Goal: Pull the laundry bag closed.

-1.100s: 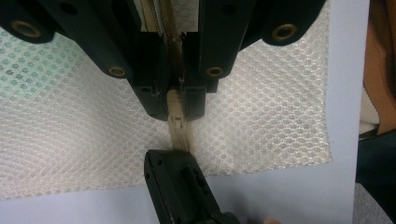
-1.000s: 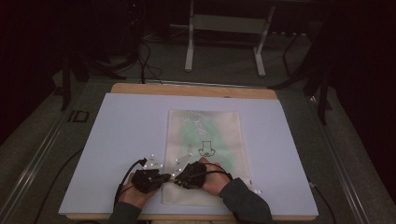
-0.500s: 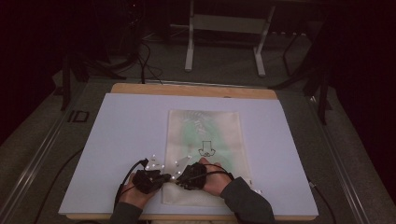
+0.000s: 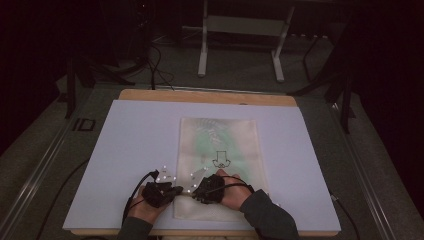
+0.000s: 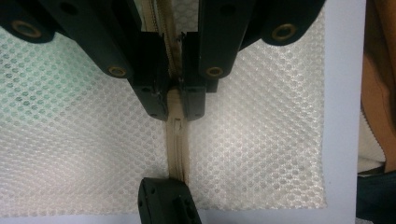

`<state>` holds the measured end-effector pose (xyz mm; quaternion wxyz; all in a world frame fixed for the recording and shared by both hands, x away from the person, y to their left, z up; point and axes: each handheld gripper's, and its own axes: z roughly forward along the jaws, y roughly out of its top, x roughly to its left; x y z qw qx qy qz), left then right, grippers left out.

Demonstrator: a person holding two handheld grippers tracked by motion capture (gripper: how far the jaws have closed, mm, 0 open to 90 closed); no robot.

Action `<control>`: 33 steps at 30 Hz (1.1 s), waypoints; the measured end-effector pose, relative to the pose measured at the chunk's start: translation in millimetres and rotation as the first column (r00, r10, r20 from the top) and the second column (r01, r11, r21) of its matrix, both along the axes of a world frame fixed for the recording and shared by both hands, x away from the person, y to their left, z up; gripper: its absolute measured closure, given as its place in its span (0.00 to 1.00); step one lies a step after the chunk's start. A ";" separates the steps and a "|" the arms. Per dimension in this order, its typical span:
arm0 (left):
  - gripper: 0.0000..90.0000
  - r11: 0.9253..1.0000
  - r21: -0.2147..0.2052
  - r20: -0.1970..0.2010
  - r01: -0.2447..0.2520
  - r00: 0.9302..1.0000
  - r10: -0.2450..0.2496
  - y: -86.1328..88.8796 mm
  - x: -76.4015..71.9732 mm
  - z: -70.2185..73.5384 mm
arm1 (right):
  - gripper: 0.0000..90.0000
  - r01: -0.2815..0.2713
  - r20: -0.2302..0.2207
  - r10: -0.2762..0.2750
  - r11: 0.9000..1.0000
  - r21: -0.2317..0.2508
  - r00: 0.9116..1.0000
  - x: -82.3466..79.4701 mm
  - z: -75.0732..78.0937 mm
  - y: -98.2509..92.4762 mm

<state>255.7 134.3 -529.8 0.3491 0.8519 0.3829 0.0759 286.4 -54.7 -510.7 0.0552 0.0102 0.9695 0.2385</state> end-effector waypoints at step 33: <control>1.00 1.000 0.007 0.000 0.002 1.000 -0.002 -0.5 -0.2 0.5 | 0.92 0.011 0.008 -0.011 1.000 -0.006 1.000 -3.0 1.0 -16.3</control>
